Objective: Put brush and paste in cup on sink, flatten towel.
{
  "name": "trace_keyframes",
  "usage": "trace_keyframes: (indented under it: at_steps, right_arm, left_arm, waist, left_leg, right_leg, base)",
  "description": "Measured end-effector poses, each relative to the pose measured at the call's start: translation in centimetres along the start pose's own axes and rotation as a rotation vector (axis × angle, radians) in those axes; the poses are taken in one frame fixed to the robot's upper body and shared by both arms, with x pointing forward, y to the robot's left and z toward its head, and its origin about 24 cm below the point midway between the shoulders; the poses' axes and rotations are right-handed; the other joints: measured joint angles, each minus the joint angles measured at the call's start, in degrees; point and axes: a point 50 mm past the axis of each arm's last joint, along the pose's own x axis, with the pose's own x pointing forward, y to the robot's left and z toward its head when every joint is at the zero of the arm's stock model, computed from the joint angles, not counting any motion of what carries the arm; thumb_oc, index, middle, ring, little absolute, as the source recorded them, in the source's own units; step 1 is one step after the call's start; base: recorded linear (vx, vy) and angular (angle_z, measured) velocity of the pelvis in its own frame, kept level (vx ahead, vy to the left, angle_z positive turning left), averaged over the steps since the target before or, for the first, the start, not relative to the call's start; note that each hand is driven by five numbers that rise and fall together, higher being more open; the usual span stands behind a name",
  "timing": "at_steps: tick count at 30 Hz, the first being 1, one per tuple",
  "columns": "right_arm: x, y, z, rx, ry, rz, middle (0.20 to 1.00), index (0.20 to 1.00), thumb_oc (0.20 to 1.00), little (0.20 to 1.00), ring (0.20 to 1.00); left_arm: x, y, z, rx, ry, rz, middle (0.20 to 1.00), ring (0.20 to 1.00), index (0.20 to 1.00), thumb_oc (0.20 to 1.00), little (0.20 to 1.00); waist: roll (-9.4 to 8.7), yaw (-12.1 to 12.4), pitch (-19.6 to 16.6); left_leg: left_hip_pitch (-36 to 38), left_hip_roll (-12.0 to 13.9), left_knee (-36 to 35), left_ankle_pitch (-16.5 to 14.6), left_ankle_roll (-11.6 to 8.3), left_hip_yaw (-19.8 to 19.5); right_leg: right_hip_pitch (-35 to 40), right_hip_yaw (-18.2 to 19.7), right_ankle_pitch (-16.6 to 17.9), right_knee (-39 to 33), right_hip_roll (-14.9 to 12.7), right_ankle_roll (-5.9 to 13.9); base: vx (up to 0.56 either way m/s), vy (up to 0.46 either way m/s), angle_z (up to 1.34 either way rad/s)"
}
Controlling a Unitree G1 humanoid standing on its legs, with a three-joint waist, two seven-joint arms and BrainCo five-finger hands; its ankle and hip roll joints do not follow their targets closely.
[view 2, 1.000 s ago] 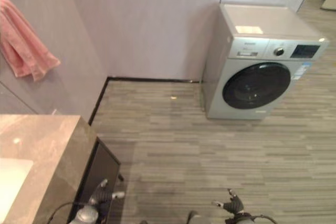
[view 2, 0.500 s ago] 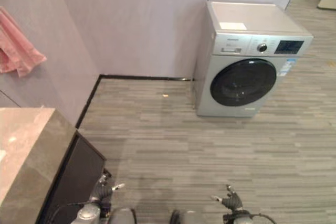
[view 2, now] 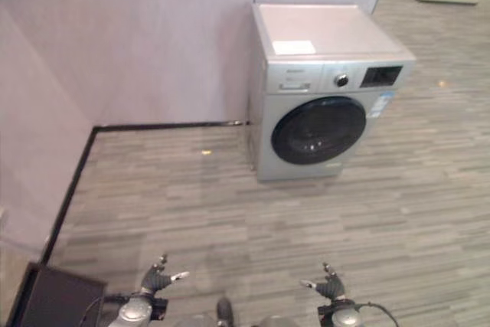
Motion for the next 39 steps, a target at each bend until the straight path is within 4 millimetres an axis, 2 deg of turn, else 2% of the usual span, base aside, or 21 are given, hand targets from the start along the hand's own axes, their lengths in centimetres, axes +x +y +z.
trace_keyframes:
  at_steps: [1,2,3,4,5,7,8,10,12,13,15,19,20,26,30,32,33,35,36,38,39]
  right_arm:
    - [-0.1,-1.2,0.1,-0.026,-0.017,-0.018,1.000,1.000,1.000,1.000,1.000]
    - [0.0,-1.2,1.0,-0.031,-0.055,-0.010,1.000,1.000,1.000,1.000,1.000]
    - [0.0,-1.1,1.6,-0.025,-0.079,-0.006,1.000,1.000,1.000,1.000,1.000]
    - [-0.1,-1.0,1.4,-0.021,-0.076,-0.001,1.000,1.000,1.000,1.000,1.000]
    - [-0.1,-0.8,1.4,-0.022,-0.078,0.006,1.000,1.000,1.000,1.000,1.000]
    - [0.0,-0.5,1.7,-0.018,-0.089,0.015,1.000,1.000,1.000,1.000,1.000]
    - [-0.1,-0.2,1.7,-0.014,-0.087,0.022,1.000,1.000,1.000,1.000,1.000]
    - [0.0,-0.3,1.8,-0.014,-0.090,0.020,1.000,1.000,1.000,1.000,1.000]
    - [-0.3,-0.4,1.0,-0.010,-0.067,0.011,1.000,1.000,1.000,1.000,1.000]
    - [-0.5,-1.1,0.1,-0.010,-0.036,-0.011,1.000,1.000,1.000,1.000,1.000]
    - [0.0,-1.4,0.9,-0.020,-0.048,-0.017,1.000,1.000,1.000,1.000,1.000]
    - [1.0,-1.7,4.1,-0.025,-0.144,-0.009,1.000,1.000,1.000,1.000,1.000]
    - [1.1,-2.2,4.3,-0.033,-0.153,-0.017,1.000,1.000,1.000,1.000,1.000]
    - [0.8,-2.4,3.8,-0.035,-0.145,-0.017,1.000,1.000,1.000,1.000,1.000]
    - [0.5,-2.3,3.3,-0.035,-0.136,-0.013,1.000,1.000,1.000,1.000,1.000]
    - [0.4,-2.3,2.8,-0.036,-0.125,-0.008,1.000,1.000,1.000,1.000,1.000]
    - [0.2,-2.3,2.4,-0.035,-0.115,-0.006,1.000,1.000,1.000,1.000,1.000]
    - [0.0,-2.3,1.9,-0.036,-0.101,-0.005,1.000,1.000,1.000,1.000,1.000]
    - [-0.3,-2.2,1.7,-0.034,-0.104,0.002,1.000,1.000,1.000,1.000,1.000]
    - [-0.5,-2.0,1.4,-0.032,-0.102,0.012,1.000,1.000,1.000,1.000,1.000]
    - [-0.8,-2.0,1.0,-0.029,-0.095,0.011,1.000,1.000,1.000,1.000,1.000]
  left_arm:
    - [0.1,-0.7,0.7,0.009,-0.027,-0.022,1.000,1.000,1.000,1.000,1.000]
    - [0.3,-0.6,1.1,0.009,-0.034,-0.018,1.000,1.000,1.000,1.000,1.000]
    - [0.4,-0.7,1.3,0.002,-0.036,-0.015,1.000,1.000,1.000,1.000,1.000]
    - [0.7,-0.8,2.2,0.000,-0.067,-0.017,1.000,1.000,1.000,1.000,1.000]
    - [0.7,-0.9,2.5,-0.006,-0.078,-0.016,1.000,1.000,1.000,1.000,1.000]
    - [0.8,-0.1,2.3,-0.007,-0.065,0.008,1.000,1.000,1.000,1.000,1.000]
    - [1.0,0.3,2.0,-0.004,-0.048,0.024,1.000,1.000,1.000,1.000,1.000]
    - [0.9,0.4,1.2,0.014,-0.014,0.026,1.000,1.000,1.000,1.000,1.000]
    - [0.5,0.1,0.1,0.040,0.024,0.011,1.000,1.000,1.000,1.000,1.000]
    - [0.2,-1.2,-0.3,0.016,0.035,-0.012,1.000,1.000,1.000,1.000,1.000]
    - [0.1,-2.1,-0.1,-0.002,0.033,-0.028,1.000,1.000,1.000,1.000,1.000]
    - [0.6,-1.8,1.0,-0.015,-0.002,-0.015,1.000,1.000,1.000,1.000,1.000]
    - [0.8,-1.7,1.8,-0.017,-0.031,-0.015,1.000,1.000,1.000,1.000,1.000]
    - [0.8,-1.1,1.5,-0.001,-0.024,-0.003,1.000,1.000,1.000,1.000,1.000]
    - [0.4,-1.1,0.5,-0.001,0.004,0.000,1.000,1.000,1.000,1.000,1.000]
    - [0.4,-1.1,0.6,0.000,0.003,0.002,1.000,1.000,1.000,1.000,1.000]
    - [0.5,-1.0,0.6,-0.002,0.002,0.004,1.000,1.000,1.000,1.000,1.000]
    - [0.4,-1.1,0.5,-0.002,0.004,0.005,1.000,1.000,1.000,1.000,1.000]
    - [0.4,-1.1,0.4,-0.004,0.008,0.010,1.000,1.000,1.000,1.000,1.000]
    - [0.5,-1.1,0.7,-0.010,-0.002,0.014,1.000,1.000,1.000,1.000,1.000]
    - [0.6,-1.2,1.0,-0.010,-0.009,0.011,1.000,1.000,1.000,1.000,1.000]
  waist:
    - [1.92,-1.3,0.9]
    - [2.61,-2.0,2.6]
    - [3.56,-2.6,3.1]
    - [5.03,-2.5,2.9]
    - [4.87,-2.2,3.0]
    - [4.74,-2.7,3.1]
    - [3.39,-2.8,3.3]
    - [1.68,-3.4,2.6]
    - [-0.52,-4.8,2.2]
    - [1.45,-4.2,1.5]
    - [3.32,-2.8,0.6]
    - [2.44,-2.5,0.7]
    - [2.74,-3.3,0.6]
    - [2.11,-2.4,0.5]
    - [2.24,-2.4,0.6]
    - [1.94,-2.4,0.5]
    - [1.27,-2.3,0.3]
    - [0.50,-1.9,0.4]
    - [0.15,-1.5,0.9]
    - [-0.49,-1.8,1.3]
    - [-0.82,-3.5,1.5]
  left_leg:
    - [2.4,-0.8,-2.0,-0.3,1.15,-1.1]
    - [5.3,-1.2,-4.6,-1.4,-2.05,-2.5]
    - [6.4,-1.0,-5.9,-1.3,-1.08,-3.6]
    - [8.3,-0.9,-8.9,0.2,-3.00,-3.8]
    - [10.2,-1.0,-10.3,-0.1,-3.52,-4.4]
    - [12.8,-0.2,-11.7,-1.0,-5.27,-7.1]
    - [15.2,0.9,-11.7,-2.1,-8.04,-8.9]
    - [16.8,1.8,-11.9,-3.3,-10.14,-11.3]
    - [20.9,2.4,-10.5,-5.4,-13.61,-14.0]
    - [23.3,5.4,-8.0,-6.3,-15.42,-16.2]
    - [22.8,8.4,-3.5,-4.2,-18.67,-16.3]
    - [16.8,8.2,-3.2,-4.6,-18.31,-16.4]
    - [13.1,9.1,-4.6,-3.1,-18.98,-16.3]
    - [14.4,12.1,-6.2,-3.1,-18.91,-18.2]
    - [13.3,12.5,-5.0,-2.8,-19.38,-18.3]
    - [10.4,12.3,-1.2,-1.9,-20.94,-18.8]
    - [7.8,11.4,2.3,-0.8,-22.76,-18.7]
    - [4.7,10.7,7.5,0.7,-23.65,-18.6]
    - [1.3,11.2,12.0,2.8,-24.56,-16.4]
    - [-0.4,12.4,12.6,3.2,-23.28,-9.7]
    - [-0.1,13.7,4.0,3.2,-22.93,-1.6]
  right_leg:
    - [-2.5,0.2,6.8,5.7,0.5,-0.18]
    - [-6.3,2.7,6.2,10.3,0.4,-0.81]
    - [-9.9,5.9,-0.4,7.4,0.9,-3.50]
    - [-13.4,3.7,-4.1,-3.3,-2.6,-2.74]
    - [-15.1,3.3,-4.2,-9.0,-3.4,-2.44]
    - [-15.7,7.2,-3.3,-22.9,-2.2,-1.23]
    - [-15.7,8.1,1.1,-33.8,-1.8,-0.62]
    - [-15.2,8.4,5.6,-44.4,-0.6,0.06]
    - [-9.0,12.0,9.8,-50.1,-0.2,-1.38]
    - [-6.3,11.5,14.1,-47.2,2.3,-3.63]
    - [-3.7,10.0,12.9,-47.1,4.7,-7.18]
    - [-2.5,8.9,11.6,-48.8,4.8,-9.10]
    - [-1.3,6.3,10.6,-49.1,5.6,-9.65]
    - [-0.3,3.6,7.6,-48.9,7.8,-8.42]
    - [0.1,2.9,7.3,-50.1,8.1,-8.12]
    - [0.5,1.8,7.5,-51.5,7.5,-7.76]
    - [0.7,1.5,7.7,-52.7,6.7,-7.46]
    - [1.3,1.5,8.1,-54.1,5.9,-7.37]
    - [2.2,0.2,8.0,-55.3,5.0,-7.52]
    - [2.5,-1.4,7.8,-56.6,4.0,-7.40]
    - [3.2,-4.3,7.8,-59.3,3.4,-7.41]
  base:
    - [0.39,0.131,0.44]
    - [0.20,0.060,0.54]
    - [0.31,-0.017,0.62]
    - [0.31,-0.062,0.48]
    - [0.30,-0.060,0.29]
    - [0.30,-0.070,0.47]
    - [0.52,-0.117,0.78]
    - [0.38,-0.075,0.82]
    - [0.33,-0.123,1.21]
    - [0.35,-0.159,1.01]
    - [0.25,-0.148,0.23]
    - [0.17,-0.141,0.20]
    - [0.14,-0.148,0.41]
    - [0.12,-0.135,0.25]
    - [0.05,-0.084,0.11]
    - [0.03,-0.082,0.31]
    - [0.02,-0.055,0.36]
    - [0.06,-0.044,0.24]
    - [0.08,0.009,0.35]
    - [0.06,0.043,0.68]
    - [0.20,0.143,0.91]
